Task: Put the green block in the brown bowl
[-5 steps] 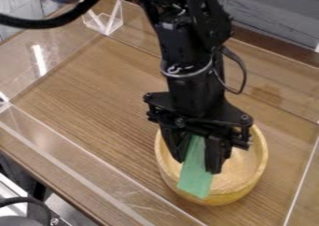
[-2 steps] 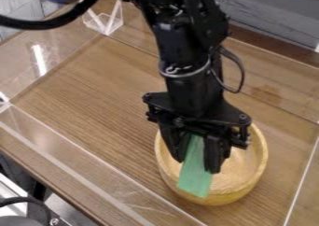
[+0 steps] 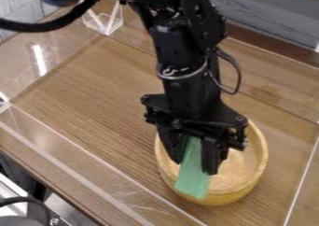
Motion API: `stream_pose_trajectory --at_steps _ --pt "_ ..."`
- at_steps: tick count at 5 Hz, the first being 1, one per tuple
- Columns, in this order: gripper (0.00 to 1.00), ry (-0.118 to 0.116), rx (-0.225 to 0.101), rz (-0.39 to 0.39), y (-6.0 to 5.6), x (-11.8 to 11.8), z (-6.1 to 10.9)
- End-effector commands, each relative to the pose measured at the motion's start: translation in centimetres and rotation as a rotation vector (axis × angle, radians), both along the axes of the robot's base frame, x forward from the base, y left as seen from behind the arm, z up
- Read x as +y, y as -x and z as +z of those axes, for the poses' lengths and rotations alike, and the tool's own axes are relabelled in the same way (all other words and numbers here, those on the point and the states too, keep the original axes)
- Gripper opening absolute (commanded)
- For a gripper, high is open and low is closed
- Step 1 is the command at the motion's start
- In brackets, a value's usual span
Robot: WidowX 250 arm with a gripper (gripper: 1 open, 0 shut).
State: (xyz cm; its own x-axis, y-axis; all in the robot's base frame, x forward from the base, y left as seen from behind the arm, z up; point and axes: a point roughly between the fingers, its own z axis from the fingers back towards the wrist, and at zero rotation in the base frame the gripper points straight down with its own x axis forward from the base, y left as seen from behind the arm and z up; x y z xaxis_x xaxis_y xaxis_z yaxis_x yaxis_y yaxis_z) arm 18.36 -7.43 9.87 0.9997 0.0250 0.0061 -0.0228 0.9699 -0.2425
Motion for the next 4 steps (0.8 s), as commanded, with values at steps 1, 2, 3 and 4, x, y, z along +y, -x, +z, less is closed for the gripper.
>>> stream_pose_trajectory --at_steps 1,2,3,4 --pt "0.00 0.010 -0.024 0.011 -0.45 0.11 0.47" --pt "0.00 0.013 -0.024 0.011 -0.40 0.17 0.44" --pt "0.00 0.016 -0.024 0.012 -0.36 0.23 0.46" --pt "0.00 0.019 -0.023 0.013 -0.33 0.29 0.47"
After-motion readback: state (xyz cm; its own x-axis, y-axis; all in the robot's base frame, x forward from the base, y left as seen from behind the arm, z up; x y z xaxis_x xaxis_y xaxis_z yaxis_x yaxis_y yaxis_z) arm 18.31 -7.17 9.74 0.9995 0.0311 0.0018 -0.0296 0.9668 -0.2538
